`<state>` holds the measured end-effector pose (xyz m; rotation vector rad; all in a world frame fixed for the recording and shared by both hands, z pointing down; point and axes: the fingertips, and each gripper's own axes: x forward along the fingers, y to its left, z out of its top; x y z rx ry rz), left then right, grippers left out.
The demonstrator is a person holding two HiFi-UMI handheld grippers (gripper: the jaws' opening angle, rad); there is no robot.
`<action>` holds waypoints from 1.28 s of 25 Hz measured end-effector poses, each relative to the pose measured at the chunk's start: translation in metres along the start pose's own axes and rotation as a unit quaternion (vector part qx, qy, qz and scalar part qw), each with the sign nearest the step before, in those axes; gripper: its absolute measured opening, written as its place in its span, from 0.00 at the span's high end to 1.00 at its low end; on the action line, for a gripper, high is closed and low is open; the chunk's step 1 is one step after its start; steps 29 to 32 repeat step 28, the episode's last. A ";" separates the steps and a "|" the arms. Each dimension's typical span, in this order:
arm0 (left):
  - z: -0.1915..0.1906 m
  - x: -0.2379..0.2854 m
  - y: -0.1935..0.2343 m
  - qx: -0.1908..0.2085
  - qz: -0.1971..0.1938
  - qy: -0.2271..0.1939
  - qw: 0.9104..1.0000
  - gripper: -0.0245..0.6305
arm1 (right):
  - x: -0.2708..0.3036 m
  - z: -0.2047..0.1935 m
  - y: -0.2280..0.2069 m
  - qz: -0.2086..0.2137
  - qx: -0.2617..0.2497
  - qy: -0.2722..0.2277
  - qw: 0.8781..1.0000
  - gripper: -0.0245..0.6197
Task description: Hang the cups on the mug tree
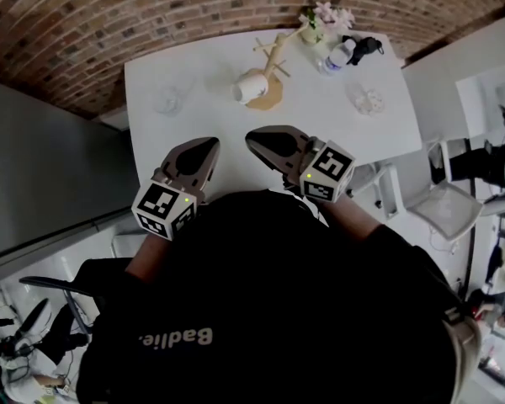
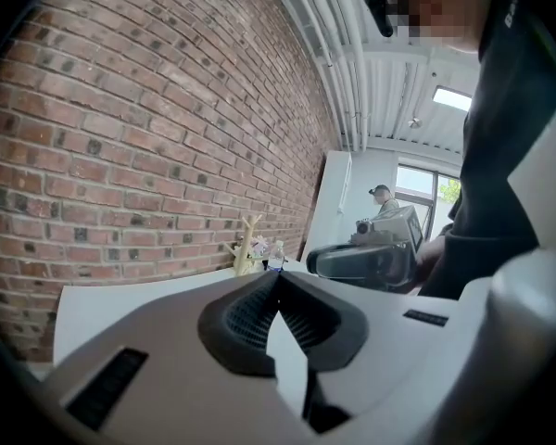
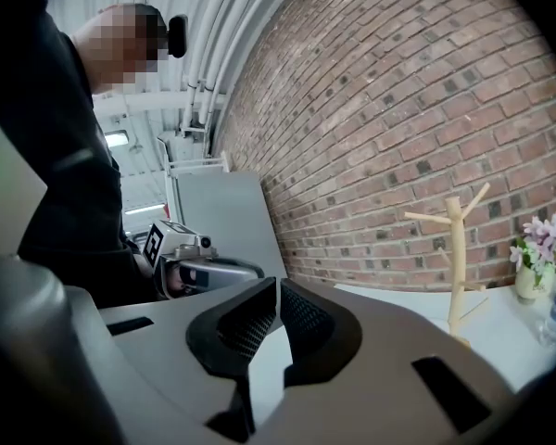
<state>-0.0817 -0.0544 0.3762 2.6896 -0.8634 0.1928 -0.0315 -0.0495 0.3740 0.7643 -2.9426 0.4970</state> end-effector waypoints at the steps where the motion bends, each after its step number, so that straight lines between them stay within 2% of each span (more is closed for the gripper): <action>1: 0.000 0.000 -0.001 0.001 -0.001 0.000 1.000 0.96 | -0.001 -0.001 0.001 -0.001 0.000 0.003 1.000 0.90; 12: 0.001 0.004 -0.010 0.023 -0.006 0.000 1.000 0.96 | -0.006 0.000 0.000 -0.012 -0.011 0.003 1.000 0.91; 32: -0.001 0.008 -0.020 0.031 -0.011 0.001 0.999 0.96 | -0.015 -0.006 -0.005 -0.028 -0.016 0.011 0.999 0.91</action>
